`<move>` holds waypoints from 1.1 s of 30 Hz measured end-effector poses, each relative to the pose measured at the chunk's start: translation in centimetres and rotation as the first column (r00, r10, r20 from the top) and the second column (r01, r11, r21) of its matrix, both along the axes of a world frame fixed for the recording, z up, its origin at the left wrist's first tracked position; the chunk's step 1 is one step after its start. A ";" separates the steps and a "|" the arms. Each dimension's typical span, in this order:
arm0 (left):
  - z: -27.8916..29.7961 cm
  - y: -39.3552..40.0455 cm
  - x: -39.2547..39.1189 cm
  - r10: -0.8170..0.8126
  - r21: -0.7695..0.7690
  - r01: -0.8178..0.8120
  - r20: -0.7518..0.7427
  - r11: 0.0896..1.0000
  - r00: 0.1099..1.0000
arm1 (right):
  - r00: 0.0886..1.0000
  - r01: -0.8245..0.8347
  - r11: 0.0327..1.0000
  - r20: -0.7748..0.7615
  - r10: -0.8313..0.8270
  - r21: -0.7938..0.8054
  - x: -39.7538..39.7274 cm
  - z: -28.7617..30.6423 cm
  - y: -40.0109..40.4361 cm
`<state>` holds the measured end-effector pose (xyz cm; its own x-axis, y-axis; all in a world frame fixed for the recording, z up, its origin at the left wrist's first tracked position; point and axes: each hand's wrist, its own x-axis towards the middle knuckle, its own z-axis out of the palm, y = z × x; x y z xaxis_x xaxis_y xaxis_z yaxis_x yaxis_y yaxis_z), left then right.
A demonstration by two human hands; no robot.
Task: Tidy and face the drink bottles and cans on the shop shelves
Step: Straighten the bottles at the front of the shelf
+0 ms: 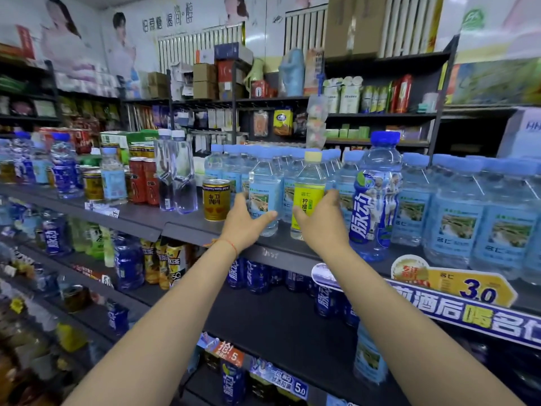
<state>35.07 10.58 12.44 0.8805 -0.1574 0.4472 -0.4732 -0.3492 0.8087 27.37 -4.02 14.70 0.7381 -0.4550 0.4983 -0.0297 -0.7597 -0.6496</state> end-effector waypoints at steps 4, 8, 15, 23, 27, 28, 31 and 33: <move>-0.3 0.6 -0.2 0.020 0.035 -0.021 0.020 0.999 1.000 | 0.998 -0.022 0.995 -0.057 0.028 0.095 0.7 0.1 -0.6; 0.3 0.3 -1.5 0.122 0.021 -0.125 0.091 0.992 0.988 | 0.995 -0.056 0.989 -0.074 0.067 0.137 0.1 0.8 -0.8; 1.6 0.0 -6.1 0.136 -0.213 -0.099 0.168 0.972 0.976 | 0.936 -0.351 0.906 0.057 0.347 0.236 -4.5 1.2 -0.4; 5.1 -4.1 -17.3 -0.340 -0.333 0.400 0.226 0.854 0.913 | 0.853 -0.503 0.862 0.194 0.484 0.065 -15.0 4.5 -3.7; 6.2 -10.4 -21.8 -0.439 -0.300 0.522 0.304 0.798 0.846 | 0.859 -0.461 0.886 0.275 0.431 0.053 -19.6 4.6 -9.4; 6.4 -12.5 -23.2 -0.466 -0.306 0.547 0.302 0.779 0.832 | 0.868 -0.435 0.899 0.290 0.402 0.057 -20.8 4.5 -11.3; 6.1 -19.9 -25.9 -0.498 -0.330 0.568 0.278 0.754 0.822 | 0.896 -0.334 0.941 0.327 0.301 0.050 -24.9 4.3 -17.8; 5.9 -24.8 -27.8 -0.487 -0.367 0.538 0.227 0.759 0.843 | 0.913 -0.270 0.962 0.329 0.242 0.040 -27.5 4.4 -22.2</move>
